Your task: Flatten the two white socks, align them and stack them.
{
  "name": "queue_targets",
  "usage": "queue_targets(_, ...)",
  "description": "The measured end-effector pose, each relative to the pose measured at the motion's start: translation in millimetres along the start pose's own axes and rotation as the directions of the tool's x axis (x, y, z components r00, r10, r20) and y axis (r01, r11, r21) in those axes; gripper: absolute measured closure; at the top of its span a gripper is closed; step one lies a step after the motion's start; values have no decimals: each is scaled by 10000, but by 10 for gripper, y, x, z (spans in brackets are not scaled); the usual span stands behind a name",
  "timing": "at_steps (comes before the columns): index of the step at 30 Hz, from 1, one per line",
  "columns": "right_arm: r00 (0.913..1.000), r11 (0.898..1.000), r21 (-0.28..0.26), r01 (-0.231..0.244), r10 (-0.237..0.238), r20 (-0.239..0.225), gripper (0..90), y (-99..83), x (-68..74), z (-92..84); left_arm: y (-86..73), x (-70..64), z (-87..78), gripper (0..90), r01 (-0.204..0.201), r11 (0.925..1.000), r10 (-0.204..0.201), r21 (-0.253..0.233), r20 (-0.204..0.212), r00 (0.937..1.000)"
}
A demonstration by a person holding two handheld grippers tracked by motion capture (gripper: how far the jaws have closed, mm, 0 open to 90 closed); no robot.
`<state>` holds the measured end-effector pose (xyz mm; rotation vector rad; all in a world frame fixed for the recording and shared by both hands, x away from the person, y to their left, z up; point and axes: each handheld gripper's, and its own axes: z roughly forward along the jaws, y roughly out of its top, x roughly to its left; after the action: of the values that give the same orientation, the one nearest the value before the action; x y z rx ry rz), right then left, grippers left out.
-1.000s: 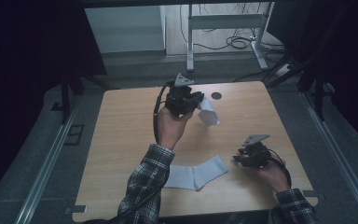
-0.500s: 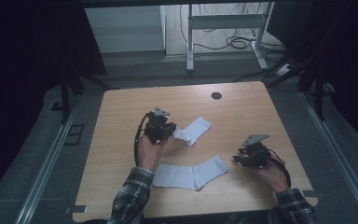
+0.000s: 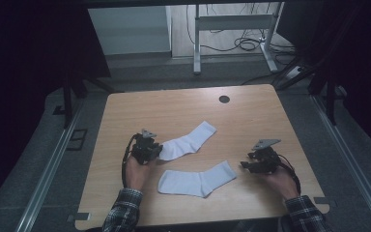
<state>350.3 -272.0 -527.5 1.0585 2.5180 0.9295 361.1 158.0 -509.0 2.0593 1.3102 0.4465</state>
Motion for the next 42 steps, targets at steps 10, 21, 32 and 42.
queue_targets(10, 10000, 10000, -84, -44, 45, 65, 395, -10, 15, 10, -255, 116, -85, 468, 287, 9987, -311, -424, -583, 9978)
queue_targets(21, 9999, 9998, -124, -139, 140, 93, 366, -11, 20, 19, -429, 167, 65, 341, 276, 9987, -303, -430, -640, 9975)
queue_targets(32, 9997, 9999, 63, -85, 84, 215, 397, 19, 31, 11, -430, 188, 67, 298, 444, 9984, -464, -355, -605, 9971)
queue_targets(42, 9994, 9989, -365, -308, 303, -140, 430, 225, 7, 22, -438, 186, 61, 296, 400, 9986, -420, -348, -589, 9974)
